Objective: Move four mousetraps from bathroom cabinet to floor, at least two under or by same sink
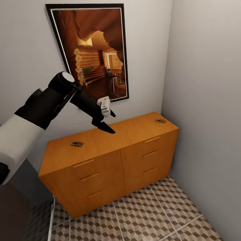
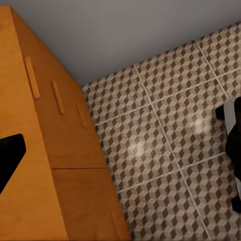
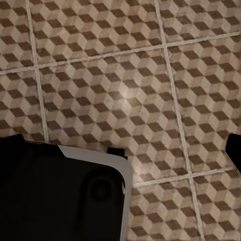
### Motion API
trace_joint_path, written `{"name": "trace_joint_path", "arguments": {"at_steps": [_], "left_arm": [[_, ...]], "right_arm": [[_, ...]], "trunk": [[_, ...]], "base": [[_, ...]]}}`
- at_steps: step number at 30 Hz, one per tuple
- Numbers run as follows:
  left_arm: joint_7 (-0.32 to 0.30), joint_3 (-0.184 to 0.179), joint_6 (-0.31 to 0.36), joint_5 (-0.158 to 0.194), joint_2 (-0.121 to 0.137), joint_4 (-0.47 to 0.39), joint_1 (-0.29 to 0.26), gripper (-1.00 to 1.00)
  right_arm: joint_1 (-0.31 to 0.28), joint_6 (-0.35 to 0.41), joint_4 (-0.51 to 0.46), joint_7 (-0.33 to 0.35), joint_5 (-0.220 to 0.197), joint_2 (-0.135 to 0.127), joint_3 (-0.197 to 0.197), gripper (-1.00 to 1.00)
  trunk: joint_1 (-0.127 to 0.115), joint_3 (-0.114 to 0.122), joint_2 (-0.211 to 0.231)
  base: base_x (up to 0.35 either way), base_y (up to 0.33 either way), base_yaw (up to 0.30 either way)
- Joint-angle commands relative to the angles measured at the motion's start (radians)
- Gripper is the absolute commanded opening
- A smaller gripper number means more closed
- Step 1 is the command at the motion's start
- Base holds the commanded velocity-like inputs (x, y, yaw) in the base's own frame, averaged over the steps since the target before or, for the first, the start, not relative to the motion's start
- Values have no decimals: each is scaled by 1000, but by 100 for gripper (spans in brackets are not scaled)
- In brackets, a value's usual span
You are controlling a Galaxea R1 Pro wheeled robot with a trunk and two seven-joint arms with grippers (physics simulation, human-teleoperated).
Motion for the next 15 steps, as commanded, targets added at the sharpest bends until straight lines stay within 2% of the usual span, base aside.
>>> {"name": "trace_joint_path", "arguments": {"at_steps": [1, 15], "left_arm": [[-5, -1, 10, -5, 0, -1, -1, 100], [0, -4, 11, -5, -6, -1, -1, 100]], "right_arm": [[-1, -3, 1, 2, 10, 0, -7, 100], [-1, -4, 1, 2, 10, 0, -7, 100]], "trunk": [[1, -2, -2], [1, -2, -2]], "base": [[347, 0, 0], [348, 0, 0]]}}
